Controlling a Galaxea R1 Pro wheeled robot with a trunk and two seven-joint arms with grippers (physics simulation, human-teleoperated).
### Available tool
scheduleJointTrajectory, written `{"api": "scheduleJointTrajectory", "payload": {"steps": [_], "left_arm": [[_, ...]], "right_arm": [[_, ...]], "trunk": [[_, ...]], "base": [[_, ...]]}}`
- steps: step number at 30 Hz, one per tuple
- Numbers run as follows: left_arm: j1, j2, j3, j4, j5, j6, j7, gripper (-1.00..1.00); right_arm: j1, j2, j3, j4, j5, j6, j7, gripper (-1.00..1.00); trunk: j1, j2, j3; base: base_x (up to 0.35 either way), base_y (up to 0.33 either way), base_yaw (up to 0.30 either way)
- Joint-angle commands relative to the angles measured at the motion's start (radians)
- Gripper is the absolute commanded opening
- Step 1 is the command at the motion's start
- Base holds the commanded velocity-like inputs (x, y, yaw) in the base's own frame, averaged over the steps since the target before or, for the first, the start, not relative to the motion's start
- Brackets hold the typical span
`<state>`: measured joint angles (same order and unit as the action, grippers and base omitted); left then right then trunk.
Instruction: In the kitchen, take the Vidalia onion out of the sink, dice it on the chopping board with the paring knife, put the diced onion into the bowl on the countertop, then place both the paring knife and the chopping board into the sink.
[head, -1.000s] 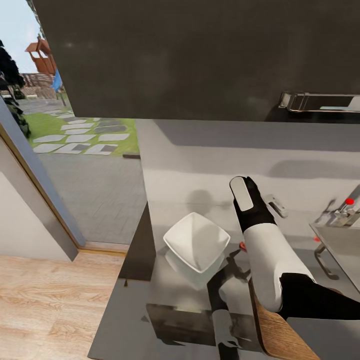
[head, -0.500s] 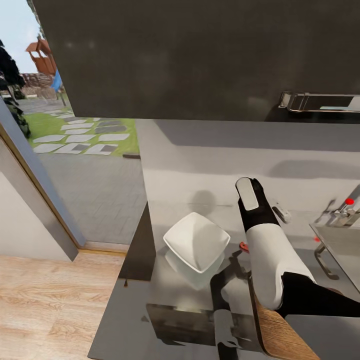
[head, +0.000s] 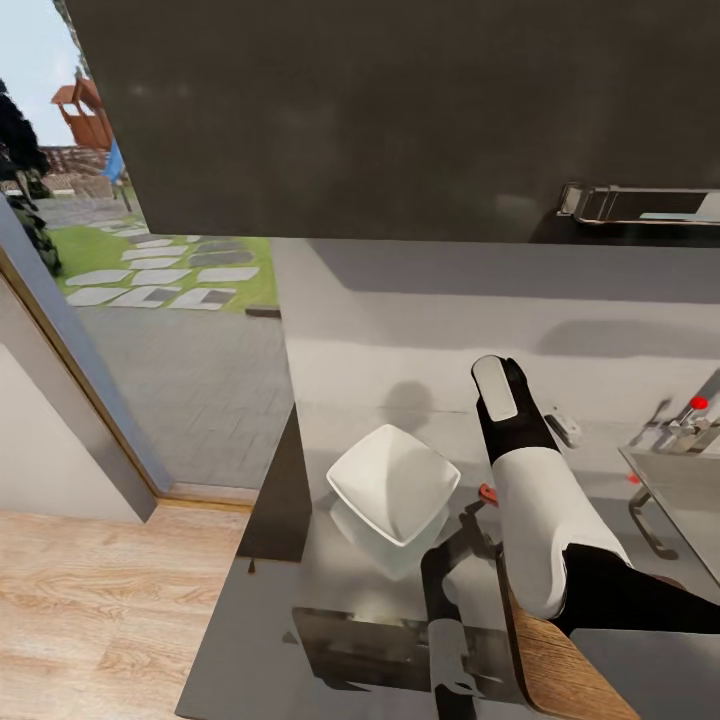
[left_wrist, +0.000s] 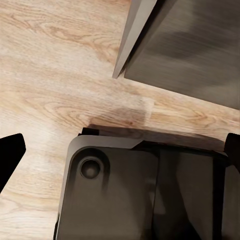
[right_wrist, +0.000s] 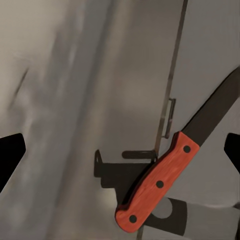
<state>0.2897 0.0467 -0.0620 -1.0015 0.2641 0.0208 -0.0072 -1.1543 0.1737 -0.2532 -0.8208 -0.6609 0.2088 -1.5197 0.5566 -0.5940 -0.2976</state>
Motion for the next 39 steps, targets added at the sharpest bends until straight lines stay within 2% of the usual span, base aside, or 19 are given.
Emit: {"api": "scheduleJointTrajectory", "payload": {"steps": [1,9,14,23,39], "left_arm": [[0.0,0.001,-0.002,-0.002,0.01,0.002,-0.001,1.0],[0.0,0.001,-0.002,-0.002,0.01,0.002,-0.001,1.0],[0.0,0.001,-0.002,-0.002,0.01,0.002,-0.001,1.0],[0.0,0.001,-0.002,-0.001,0.01,0.002,-0.001,1.0],[0.0,0.001,-0.002,0.0,0.01,0.002,0.0,1.0]], "right_arm": [[-0.001,0.001,-0.005,-0.001,-0.002,0.011,-0.004,1.0],[-0.001,0.001,-0.056,0.004,-0.001,0.011,-0.002,1.0],[-0.001,0.001,-0.072,0.007,0.0,0.011,0.004,1.0],[-0.001,0.001,-0.078,0.032,0.001,0.01,0.012,1.0],[0.002,0.001,-0.079,0.055,0.001,0.009,0.035,1.0]], "trunk": [[0.0,-0.001,-0.001],[0.0,-0.001,-0.001],[0.0,-0.001,-0.001],[0.0,-0.001,-0.004],[0.0,-0.001,-0.028]], "base": [[0.0,0.0,0.0],[0.0,0.0,0.0],[0.0,0.0,0.0],[0.0,0.0,0.0],[0.0,0.0,0.0]]}}
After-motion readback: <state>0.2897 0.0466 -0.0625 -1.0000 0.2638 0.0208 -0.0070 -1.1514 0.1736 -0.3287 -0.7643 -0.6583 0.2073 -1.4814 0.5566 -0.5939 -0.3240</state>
